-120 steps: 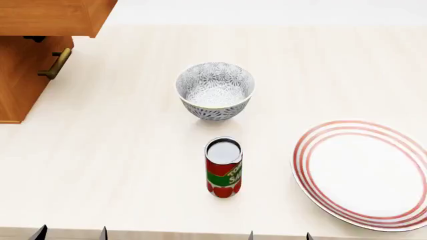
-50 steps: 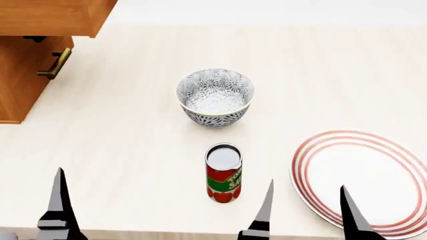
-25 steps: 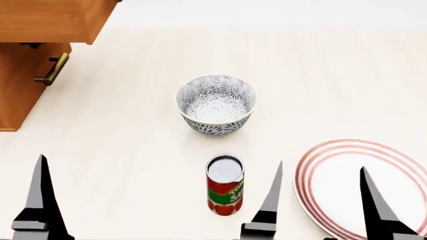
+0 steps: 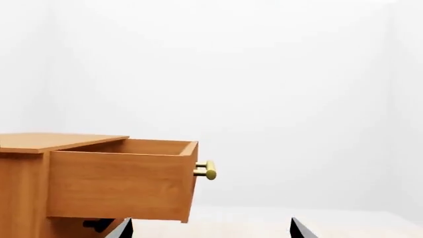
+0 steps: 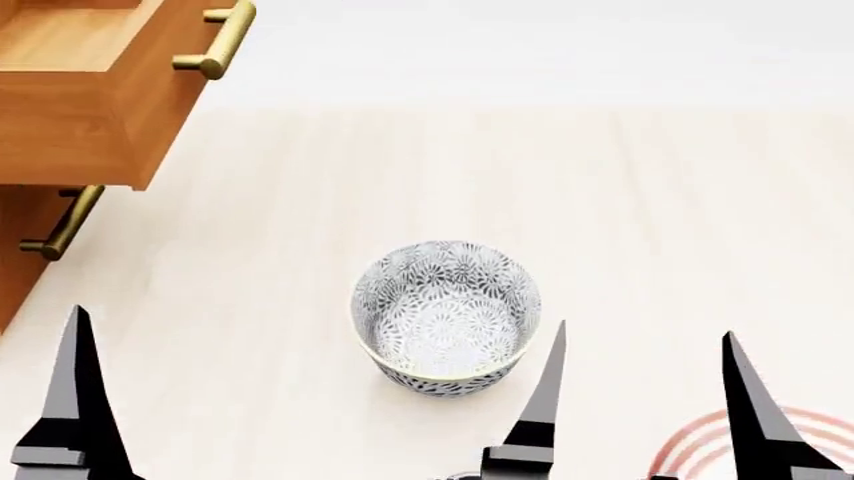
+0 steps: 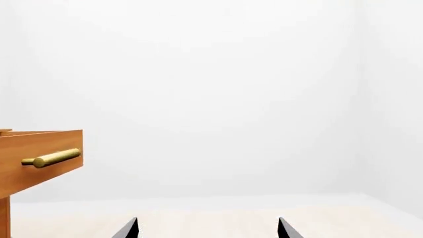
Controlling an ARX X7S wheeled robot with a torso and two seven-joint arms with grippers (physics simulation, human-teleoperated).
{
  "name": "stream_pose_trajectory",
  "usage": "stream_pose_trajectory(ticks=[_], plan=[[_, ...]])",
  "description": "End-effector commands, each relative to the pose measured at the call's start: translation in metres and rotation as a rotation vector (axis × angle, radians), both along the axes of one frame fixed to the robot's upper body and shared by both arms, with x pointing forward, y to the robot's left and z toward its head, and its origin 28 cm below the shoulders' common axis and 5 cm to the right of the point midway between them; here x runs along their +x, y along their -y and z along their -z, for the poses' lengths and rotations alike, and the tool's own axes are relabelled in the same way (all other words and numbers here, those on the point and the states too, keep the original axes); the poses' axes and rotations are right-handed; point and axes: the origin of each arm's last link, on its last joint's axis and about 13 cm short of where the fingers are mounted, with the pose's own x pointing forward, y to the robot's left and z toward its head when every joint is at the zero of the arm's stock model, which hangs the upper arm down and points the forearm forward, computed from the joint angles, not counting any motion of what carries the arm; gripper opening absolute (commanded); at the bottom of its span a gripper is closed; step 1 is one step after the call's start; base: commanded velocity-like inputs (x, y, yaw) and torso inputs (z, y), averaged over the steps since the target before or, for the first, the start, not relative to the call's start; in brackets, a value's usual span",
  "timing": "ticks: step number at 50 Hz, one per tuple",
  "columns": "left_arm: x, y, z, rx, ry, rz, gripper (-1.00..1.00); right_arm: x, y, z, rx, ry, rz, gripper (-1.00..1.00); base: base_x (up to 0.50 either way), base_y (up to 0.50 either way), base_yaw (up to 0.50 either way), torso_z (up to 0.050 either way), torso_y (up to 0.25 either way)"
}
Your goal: Put the bowl on top of the cabinet.
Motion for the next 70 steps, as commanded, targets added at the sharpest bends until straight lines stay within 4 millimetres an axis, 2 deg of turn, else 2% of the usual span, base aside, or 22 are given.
stream_pose_trajectory(ticks=[1, 19, 24, 27, 70], plan=[[-0.0004, -0.0015, -0.0027, -0.012, 0.026, 0.012, 1.0, 0.0007, 0.0006, -0.0002, -0.013, 0.005, 0.008, 1.0, 0.5, 0.05, 0.0, 0.0, 0.0], [-0.0017, -0.0008, -0.0042, -0.014, 0.029, 0.016, 1.0, -0.0003, 0.0017, -0.0011, -0.01, 0.016, 0.022, 1.0, 0.5, 0.06, 0.0, 0.0, 0.001], [-0.0021, -0.0005, -0.0043, -0.015, 0.029, 0.018, 1.0, -0.0019, 0.0039, -0.0021, 0.025, 0.032, 0.038, 1.0, 0.03, 0.0, 0.0, 0.0, 0.002], [-0.002, -0.0001, -0.0037, -0.015, 0.028, 0.019, 1.0, -0.0017, 0.0032, -0.001, -0.018, 0.019, 0.051, 1.0, 0.0, 0.01, 0.0, 0.0, 0.0], [0.0001, 0.0006, -0.0015, -0.021, 0.007, 0.026, 1.0, -0.0017, 0.003, -0.0022, -0.032, 0.017, 0.052, 1.0, 0.0, 0.5, 0.0, 0.0, 0.0]])
